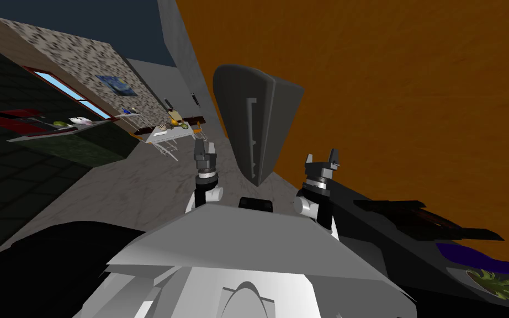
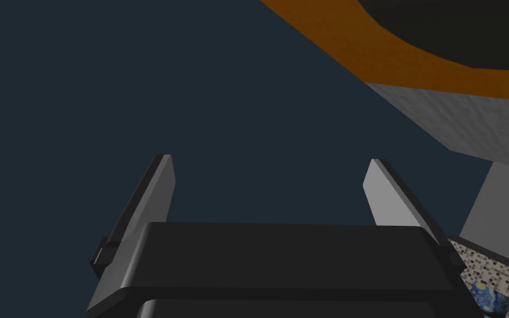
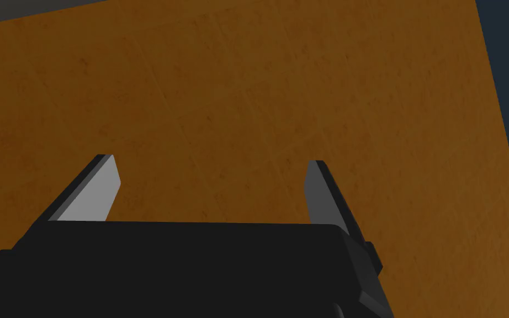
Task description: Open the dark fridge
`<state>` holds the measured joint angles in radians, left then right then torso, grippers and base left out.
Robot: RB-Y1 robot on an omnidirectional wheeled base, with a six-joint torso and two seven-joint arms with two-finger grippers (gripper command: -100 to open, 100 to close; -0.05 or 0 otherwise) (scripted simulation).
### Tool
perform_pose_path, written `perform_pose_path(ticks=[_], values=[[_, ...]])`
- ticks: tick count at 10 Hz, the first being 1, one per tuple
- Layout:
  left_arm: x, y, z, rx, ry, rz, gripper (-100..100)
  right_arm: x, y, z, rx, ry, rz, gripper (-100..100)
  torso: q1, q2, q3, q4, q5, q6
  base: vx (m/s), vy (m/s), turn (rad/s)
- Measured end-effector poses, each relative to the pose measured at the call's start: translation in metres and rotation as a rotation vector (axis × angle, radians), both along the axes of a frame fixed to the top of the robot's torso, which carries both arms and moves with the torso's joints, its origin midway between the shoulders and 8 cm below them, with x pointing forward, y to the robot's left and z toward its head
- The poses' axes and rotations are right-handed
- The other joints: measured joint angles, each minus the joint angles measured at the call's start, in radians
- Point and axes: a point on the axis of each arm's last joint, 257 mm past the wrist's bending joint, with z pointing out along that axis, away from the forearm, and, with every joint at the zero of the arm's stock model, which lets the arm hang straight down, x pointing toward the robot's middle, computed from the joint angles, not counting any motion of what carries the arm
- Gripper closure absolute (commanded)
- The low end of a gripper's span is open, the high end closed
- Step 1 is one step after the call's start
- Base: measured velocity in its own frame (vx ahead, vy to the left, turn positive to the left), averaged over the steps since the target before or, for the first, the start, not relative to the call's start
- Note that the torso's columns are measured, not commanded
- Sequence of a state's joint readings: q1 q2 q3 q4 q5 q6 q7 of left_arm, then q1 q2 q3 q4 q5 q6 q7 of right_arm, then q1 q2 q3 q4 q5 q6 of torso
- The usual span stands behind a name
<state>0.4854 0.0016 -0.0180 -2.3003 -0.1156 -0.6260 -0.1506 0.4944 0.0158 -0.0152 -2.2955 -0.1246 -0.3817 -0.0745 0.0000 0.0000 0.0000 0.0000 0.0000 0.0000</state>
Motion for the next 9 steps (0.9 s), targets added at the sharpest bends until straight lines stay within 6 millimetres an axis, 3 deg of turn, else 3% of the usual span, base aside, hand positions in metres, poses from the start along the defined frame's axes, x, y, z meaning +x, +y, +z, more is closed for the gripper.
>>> perform_pose_path(ticks=[2,9], values=[[0.0000,0.0000,0.0000,0.000,0.000,0.000,0,0.0000,0.0000,0.0000,0.000,0.000,0.000,0,0.000,0.104,-0.209,0.105,0.000,0.000,0.000,0.000,0.000],[-0.0001,0.0000,0.0001,0.000,0.000,0.000,0,-0.0001,0.0000,0.0002,0.000,0.000,0.000,0,0.000,0.618,-1.234,0.617,0.000,0.000,0.000,0.000,0.000]])
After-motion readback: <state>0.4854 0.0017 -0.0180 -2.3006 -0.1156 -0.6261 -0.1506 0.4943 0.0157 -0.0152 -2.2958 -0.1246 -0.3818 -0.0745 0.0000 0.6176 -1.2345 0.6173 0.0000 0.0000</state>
